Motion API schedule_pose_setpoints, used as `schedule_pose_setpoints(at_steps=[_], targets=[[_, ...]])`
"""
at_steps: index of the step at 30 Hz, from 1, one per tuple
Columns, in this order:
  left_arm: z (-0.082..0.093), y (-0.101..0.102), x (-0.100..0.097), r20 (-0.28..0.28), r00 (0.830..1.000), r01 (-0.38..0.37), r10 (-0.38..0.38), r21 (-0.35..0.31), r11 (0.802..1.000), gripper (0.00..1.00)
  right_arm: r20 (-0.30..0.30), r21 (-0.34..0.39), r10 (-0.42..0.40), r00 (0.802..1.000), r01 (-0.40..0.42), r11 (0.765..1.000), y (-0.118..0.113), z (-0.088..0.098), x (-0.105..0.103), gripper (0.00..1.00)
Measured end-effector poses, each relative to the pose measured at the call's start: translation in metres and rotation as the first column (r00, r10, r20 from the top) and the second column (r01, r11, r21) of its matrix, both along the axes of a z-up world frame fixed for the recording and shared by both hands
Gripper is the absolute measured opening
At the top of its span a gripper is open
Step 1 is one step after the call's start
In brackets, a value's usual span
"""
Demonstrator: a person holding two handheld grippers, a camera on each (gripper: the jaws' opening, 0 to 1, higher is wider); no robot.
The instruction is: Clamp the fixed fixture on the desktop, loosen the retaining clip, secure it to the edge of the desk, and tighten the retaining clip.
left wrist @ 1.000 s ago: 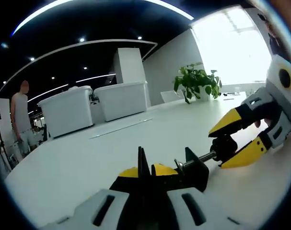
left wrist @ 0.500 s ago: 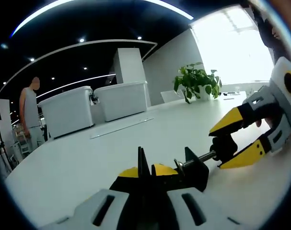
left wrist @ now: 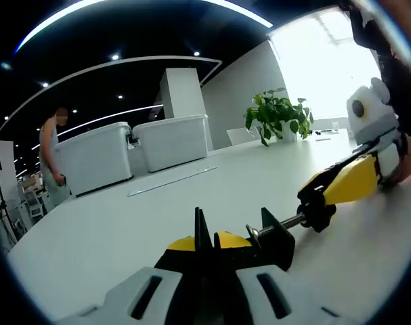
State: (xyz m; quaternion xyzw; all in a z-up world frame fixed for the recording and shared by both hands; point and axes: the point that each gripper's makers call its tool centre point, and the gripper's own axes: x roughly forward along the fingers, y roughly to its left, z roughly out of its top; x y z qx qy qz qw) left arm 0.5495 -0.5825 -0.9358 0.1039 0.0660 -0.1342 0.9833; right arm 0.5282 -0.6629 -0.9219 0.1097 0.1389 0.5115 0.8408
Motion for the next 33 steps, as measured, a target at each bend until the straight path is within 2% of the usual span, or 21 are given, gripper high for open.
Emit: schedule_pose_setpoints(at_steps=[8, 14, 18, 20, 23, 26, 28, 30, 33], targets=[[0.000, -0.001, 0.000, 0.000, 1.000, 0.000, 0.000, -0.001, 1.000, 0.07, -0.026, 0.021, 0.028, 0.999, -0.028, 0.999, 0.006, 0.001, -0.006, 0.22], [0.000, -0.001, -0.001, 0.000, 1.000, 0.001, -0.001, -0.002, 1.000, 0.07, -0.004, 0.014, 0.033, 0.999, -0.033, 0.999, 0.008, 0.001, -0.006, 0.21], [0.000, -0.001, -0.001, 0.000, 1.000, 0.001, -0.001, -0.001, 1.000, 0.07, 0.055, -0.013, 0.031, 0.998, -0.030, 0.999, 0.009, 0.002, -0.008, 0.21], [0.000, 0.000, -0.001, -0.001, 1.000, -0.003, 0.003, 0.000, 1.000, 0.07, 0.122, -0.042, 0.027, 0.992, -0.022, 0.999, 0.009, 0.004, -0.008, 0.21], [0.000, 0.000, 0.000, -0.003, 1.000, -0.009, 0.009, 0.000, 1.000, 0.07, 0.261, -0.103, 0.029, 0.965, -0.002, 0.995, 0.011, 0.006, -0.013, 0.21], [0.000, 0.000, 0.000, -0.001, 1.000, -0.008, 0.008, 0.002, 1.000, 0.07, 0.348, -0.147, 0.035, 0.937, 0.018, 0.989, 0.012, 0.007, -0.014, 0.21], [0.000, 0.001, 0.000, -0.001, 1.000, -0.012, 0.012, 0.002, 1.000, 0.07, 0.423, -0.188, 0.041, 0.905, 0.043, 0.981, 0.013, 0.009, -0.014, 0.21], [0.000, 0.001, 0.000, 0.000, 1.000, -0.015, 0.015, 0.003, 1.000, 0.07, 0.466, -0.209, 0.038, 0.884, 0.068, 0.976, 0.014, 0.009, -0.015, 0.21], [0.001, 0.001, 0.000, 0.004, 1.000, -0.016, 0.016, 0.006, 1.000, 0.07, 0.550, -0.259, 0.056, 0.833, 0.107, 0.960, 0.015, 0.009, -0.017, 0.21]])
